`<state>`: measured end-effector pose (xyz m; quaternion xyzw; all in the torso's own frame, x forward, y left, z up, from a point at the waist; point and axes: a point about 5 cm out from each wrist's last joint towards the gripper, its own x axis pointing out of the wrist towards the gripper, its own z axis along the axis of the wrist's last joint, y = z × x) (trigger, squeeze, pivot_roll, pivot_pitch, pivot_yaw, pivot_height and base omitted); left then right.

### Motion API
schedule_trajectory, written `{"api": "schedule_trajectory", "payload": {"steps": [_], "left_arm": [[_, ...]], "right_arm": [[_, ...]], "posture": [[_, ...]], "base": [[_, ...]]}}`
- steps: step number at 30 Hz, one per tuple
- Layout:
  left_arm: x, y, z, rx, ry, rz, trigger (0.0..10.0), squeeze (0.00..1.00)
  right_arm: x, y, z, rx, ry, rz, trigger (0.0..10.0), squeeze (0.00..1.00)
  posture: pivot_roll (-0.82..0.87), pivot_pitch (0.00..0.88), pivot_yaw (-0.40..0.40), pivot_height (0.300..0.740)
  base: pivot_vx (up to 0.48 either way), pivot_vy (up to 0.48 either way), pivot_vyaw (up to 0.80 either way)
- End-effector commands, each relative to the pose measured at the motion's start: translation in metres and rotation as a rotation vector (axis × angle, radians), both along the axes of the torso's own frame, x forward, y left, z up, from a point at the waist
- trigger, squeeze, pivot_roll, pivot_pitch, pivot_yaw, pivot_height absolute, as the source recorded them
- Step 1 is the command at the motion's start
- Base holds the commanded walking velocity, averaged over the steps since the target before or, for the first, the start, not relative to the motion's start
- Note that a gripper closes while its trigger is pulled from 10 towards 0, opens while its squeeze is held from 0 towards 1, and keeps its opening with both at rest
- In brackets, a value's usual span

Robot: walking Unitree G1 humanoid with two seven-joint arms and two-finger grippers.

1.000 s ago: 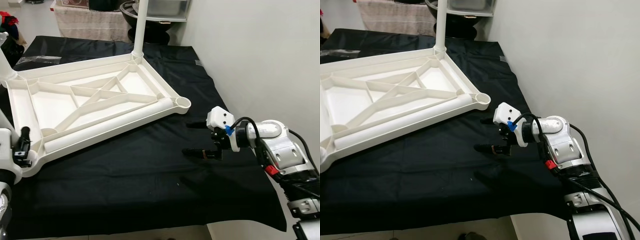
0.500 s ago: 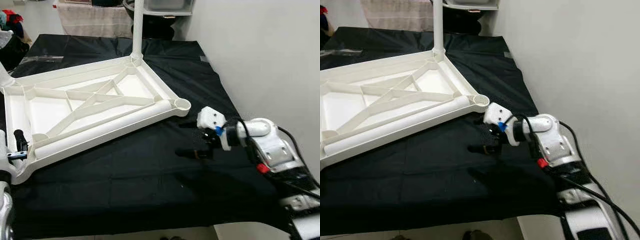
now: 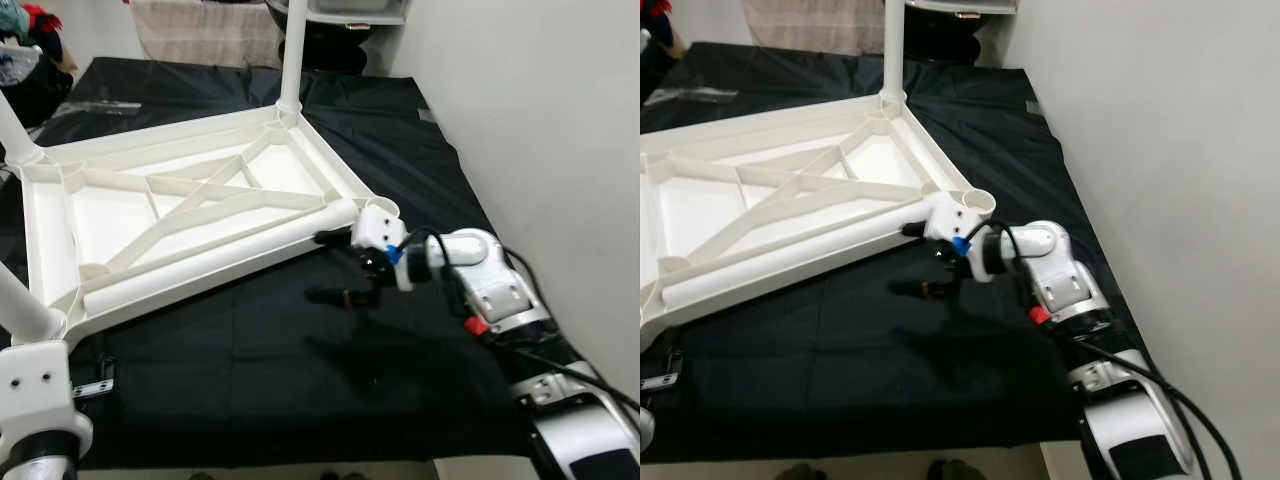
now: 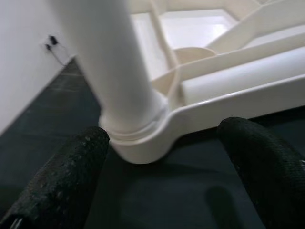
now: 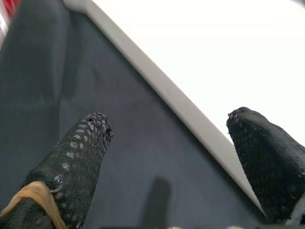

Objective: Building children table

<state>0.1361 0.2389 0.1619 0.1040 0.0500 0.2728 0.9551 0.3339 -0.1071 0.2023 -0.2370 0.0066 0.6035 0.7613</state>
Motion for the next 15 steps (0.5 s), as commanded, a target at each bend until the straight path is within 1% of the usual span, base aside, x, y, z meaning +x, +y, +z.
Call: {"api": "schedule_trajectory", "payload": {"steps": [1,3,4,7,8,9,10,11,12,13,14,15], "left_arm": [[-0.005,0.004,0.003,0.011,-0.003,0.031,10.0,1.0],[-0.007,0.013,0.007,0.034,-0.016,0.074,10.0,1.0],[-0.006,0.012,0.006,0.024,-0.016,0.065,10.0,0.47],[-0.005,0.01,0.005,0.014,-0.013,0.052,10.0,0.47],[-0.001,0.001,0.0,-0.025,-0.004,-0.007,10.0,0.0],[0.002,-0.005,-0.003,-0.053,0.003,-0.05,10.0,0.0],[0.012,-0.026,-0.007,-0.098,0.012,-0.207,10.0,0.0],[0.012,-0.026,-0.007,-0.098,0.012,-0.207,10.0,0.0],[0.021,-0.045,-0.007,-0.101,0.008,-0.364,10.0,0.0],[0.021,-0.045,-0.007,-0.101,0.008,-0.364,10.0,0.0],[0.03,-0.065,-0.01,-0.117,0.017,-0.537,10.0,0.0],[0.03,-0.065,-0.01,-0.117,0.017,-0.537,10.0,0.0]], "right_arm": [[0.002,-0.003,0.004,0.025,-0.008,-0.005,10.0,0.0],[0.001,0.002,0.003,0.026,-0.025,0.007,10.0,0.0],[0.002,0.005,0.001,0.02,-0.032,0.007,10.0,0.0],[0.002,0.008,-0.001,0.016,-0.035,0.007,10.0,0.0],[0.002,0.01,-0.002,-0.001,-0.042,0.003,10.0,0.0],[0.003,0.011,-0.003,-0.012,-0.048,0.0,10.0,0.0],[0.007,0.012,-0.006,-0.049,-0.06,-0.032,10.0,0.0],[0.007,0.012,-0.006,-0.049,-0.06,-0.032,10.0,0.0],[0.013,0.012,-0.007,-0.078,-0.069,-0.078,10.0,0.0],[0.013,0.012,-0.007,-0.078,-0.069,-0.078,10.0,0.0],[0.018,0.01,-0.006,-0.1,-0.082,-0.121,10.0,0.0],[0.018,0.01,-0.006,-0.1,-0.082,-0.121,10.0,0.0]], "posture": [[0.08,0.159,-0.097,0.74],[0.09,0.159,-0.097,0.74],[0.09,0.159,-0.097,0.74],[0.09,0.159,-0.097,0.74],[0.08,0.159,-0.098,0.74],[0.08,0.158,-0.098,0.74],[0.08,0.158,-0.097,0.74],[0.08,0.158,-0.097,0.74],[0.07,0.158,-0.096,0.74],[0.07,0.158,-0.096,0.74],[0.07,0.159,-0.098,0.74],[0.07,0.159,-0.098,0.74]], "base": [[0.0,0.0,0.47],[0.0,0.0,0.78],[0.0,0.0,0.79],[0.0,0.0,0.79],[0.0,0.0,0.79],[0.0,0.0,0.79],[0.0,0.0,0.79],[0.0,0.0,0.79],[0.0,0.0,0.79],[0.0,0.0,0.79],[0.0,0.0,0.79],[0.0,0.0,0.79]]}}
